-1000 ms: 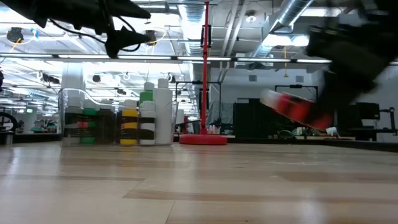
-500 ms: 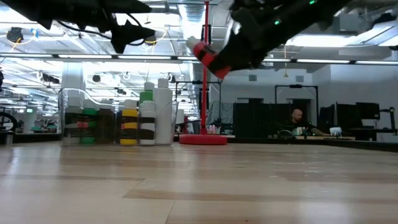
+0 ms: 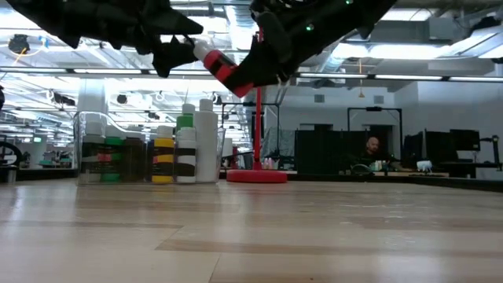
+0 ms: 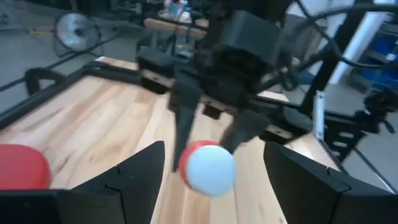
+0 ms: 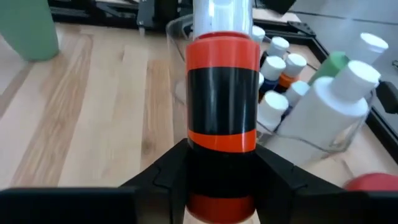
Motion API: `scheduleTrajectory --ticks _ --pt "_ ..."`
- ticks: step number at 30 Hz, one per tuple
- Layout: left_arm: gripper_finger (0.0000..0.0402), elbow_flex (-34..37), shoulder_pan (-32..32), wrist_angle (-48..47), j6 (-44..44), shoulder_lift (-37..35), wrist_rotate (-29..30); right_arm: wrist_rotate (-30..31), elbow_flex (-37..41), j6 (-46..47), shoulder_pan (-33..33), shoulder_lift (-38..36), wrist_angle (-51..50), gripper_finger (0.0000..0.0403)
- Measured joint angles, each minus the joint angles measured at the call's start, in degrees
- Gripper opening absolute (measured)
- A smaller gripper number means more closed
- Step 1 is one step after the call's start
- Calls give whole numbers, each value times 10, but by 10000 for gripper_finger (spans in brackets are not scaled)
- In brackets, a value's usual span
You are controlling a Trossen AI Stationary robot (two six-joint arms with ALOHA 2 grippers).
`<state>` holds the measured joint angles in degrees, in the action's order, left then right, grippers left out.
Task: Pick & Place Paint Supplies
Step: Put the orange paint bottle into the transparent bin
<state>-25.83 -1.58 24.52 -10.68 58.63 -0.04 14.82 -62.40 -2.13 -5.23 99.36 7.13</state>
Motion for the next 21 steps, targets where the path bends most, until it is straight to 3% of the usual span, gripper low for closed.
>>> scheduleTrajectory --ticks 21 --pt "260 1 0 25 59 42 -14 -11 -3 0 9 3 6 134"
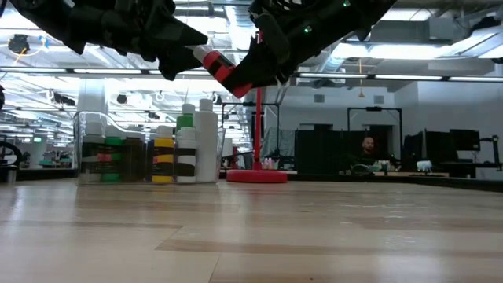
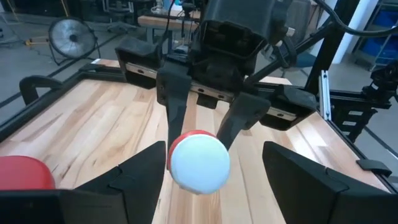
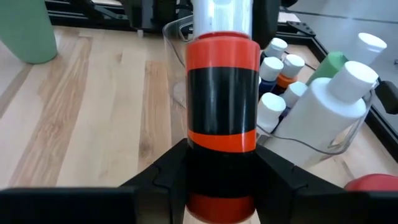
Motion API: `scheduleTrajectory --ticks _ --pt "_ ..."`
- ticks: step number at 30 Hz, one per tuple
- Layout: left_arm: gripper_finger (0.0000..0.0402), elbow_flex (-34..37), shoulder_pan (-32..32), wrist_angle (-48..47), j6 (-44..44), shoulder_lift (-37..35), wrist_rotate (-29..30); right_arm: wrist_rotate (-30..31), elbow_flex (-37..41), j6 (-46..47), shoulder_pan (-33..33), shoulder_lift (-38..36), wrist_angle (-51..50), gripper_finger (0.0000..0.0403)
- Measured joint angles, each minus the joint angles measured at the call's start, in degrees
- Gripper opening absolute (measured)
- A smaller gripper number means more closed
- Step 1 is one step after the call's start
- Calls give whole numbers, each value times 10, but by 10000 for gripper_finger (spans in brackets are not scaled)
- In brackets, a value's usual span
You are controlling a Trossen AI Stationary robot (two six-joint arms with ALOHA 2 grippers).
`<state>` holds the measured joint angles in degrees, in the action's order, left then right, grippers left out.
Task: Pick & Place Paint Supplies
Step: Put the orange paint bottle into the transparent bin
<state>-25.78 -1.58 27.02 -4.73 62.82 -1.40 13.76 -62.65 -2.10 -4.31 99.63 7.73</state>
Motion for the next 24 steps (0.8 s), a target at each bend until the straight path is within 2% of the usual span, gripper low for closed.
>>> scheduleTrajectory --ticks 10,24 --pt "185 0 0 10 0 0 5 -6 0 -1 7 0 0 135" --pt "100 0 -1 15 -14 23 8 -8 2 -12 10 1 -10 139"
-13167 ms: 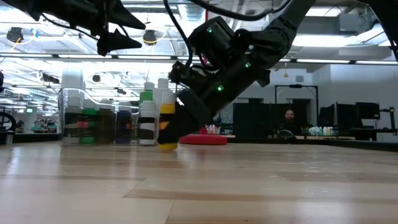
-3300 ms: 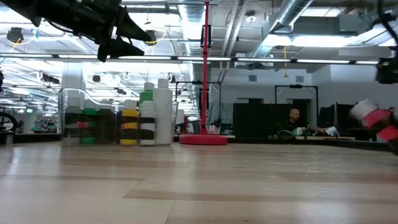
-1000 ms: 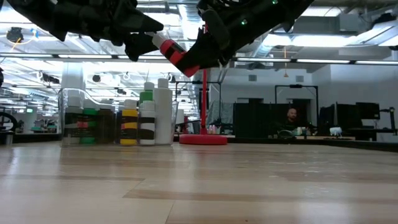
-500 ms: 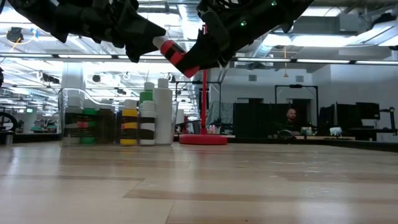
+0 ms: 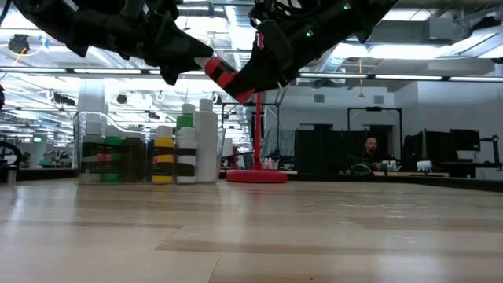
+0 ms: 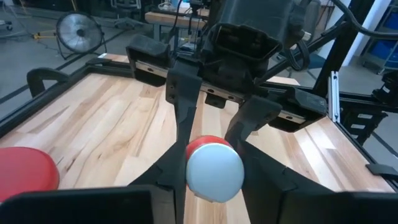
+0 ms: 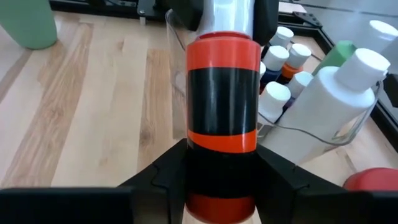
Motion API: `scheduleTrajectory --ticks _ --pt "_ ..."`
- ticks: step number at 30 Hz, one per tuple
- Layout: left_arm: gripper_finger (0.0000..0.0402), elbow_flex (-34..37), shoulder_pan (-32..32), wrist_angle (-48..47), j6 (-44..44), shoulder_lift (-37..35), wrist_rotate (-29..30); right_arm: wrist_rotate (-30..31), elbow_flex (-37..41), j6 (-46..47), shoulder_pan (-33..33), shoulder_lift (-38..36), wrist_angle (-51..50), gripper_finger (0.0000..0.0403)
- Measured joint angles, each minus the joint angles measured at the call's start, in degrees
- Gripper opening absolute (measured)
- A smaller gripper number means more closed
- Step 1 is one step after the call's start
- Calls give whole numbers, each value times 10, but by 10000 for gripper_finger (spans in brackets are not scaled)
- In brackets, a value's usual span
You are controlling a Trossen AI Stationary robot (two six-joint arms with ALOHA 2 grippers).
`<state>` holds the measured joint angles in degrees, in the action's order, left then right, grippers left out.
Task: Pick & Place Paint Supplies
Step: Put the orange paint bottle into the transparent bin
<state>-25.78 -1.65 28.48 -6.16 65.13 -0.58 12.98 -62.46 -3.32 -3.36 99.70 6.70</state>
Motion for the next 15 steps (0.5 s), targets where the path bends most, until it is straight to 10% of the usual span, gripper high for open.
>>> scheduleTrajectory --ticks 15 --pt "94 -2 1 -10 -21 -36 47 6 -2 3 2 -57 -88 247"
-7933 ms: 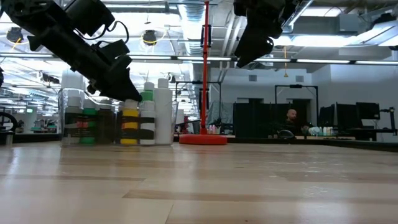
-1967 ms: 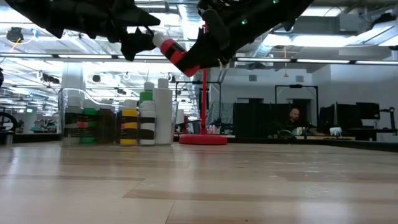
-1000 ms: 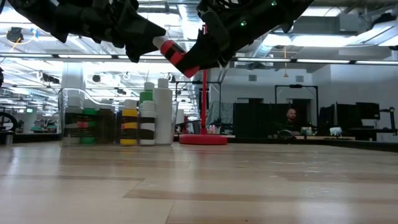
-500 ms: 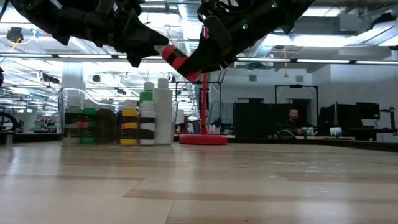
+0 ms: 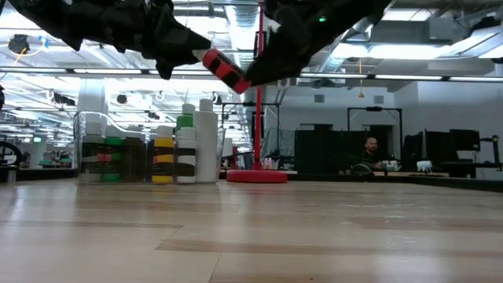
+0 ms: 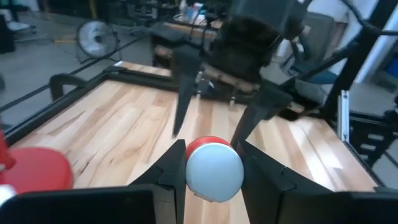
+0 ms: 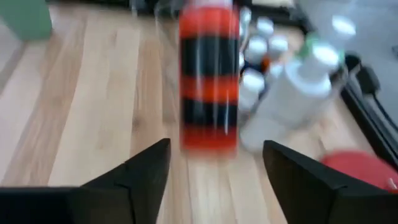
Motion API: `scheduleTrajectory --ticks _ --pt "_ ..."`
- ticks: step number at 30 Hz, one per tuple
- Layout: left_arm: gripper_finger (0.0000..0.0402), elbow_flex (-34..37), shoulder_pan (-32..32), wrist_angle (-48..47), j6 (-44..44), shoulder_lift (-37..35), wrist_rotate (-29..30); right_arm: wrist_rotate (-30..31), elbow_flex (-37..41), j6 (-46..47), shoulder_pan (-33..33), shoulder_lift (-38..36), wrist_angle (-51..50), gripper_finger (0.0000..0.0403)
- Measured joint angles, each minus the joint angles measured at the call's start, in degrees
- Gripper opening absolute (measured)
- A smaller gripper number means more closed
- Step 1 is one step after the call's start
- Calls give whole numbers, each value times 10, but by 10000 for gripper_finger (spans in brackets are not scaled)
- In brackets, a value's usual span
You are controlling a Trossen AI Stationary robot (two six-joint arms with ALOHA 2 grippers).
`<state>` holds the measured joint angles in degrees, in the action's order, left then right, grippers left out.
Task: Pick & Place Paint Supplies
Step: Put the orange paint bottle into the transparent bin
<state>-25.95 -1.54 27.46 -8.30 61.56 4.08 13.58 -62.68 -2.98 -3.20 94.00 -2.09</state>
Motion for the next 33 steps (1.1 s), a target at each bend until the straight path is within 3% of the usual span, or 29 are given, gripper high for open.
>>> scheduleTrajectory --ticks 3,8,14,18,23,33 --pt "94 -15 0 -43 -25 -13 26 0 0 3 0 -33 -92 262" --pt "94 -96 0 -286 -60 -44 65 0 1 47 0 -78 -227 265" --pt "95 -220 0 -561 -129 -54 85 0 1 107 -2 -90 -298 265" --pt "96 -253 0 -689 -176 -52 118 0 1 148 -5 -78 -314 265" --pt "97 -253 0 -762 -224 -52 148 -2 1 161 -18 -54 -320 265" --pt "99 -200 0 -756 -251 -42 169 -2 2 169 -51 1 -315 265"
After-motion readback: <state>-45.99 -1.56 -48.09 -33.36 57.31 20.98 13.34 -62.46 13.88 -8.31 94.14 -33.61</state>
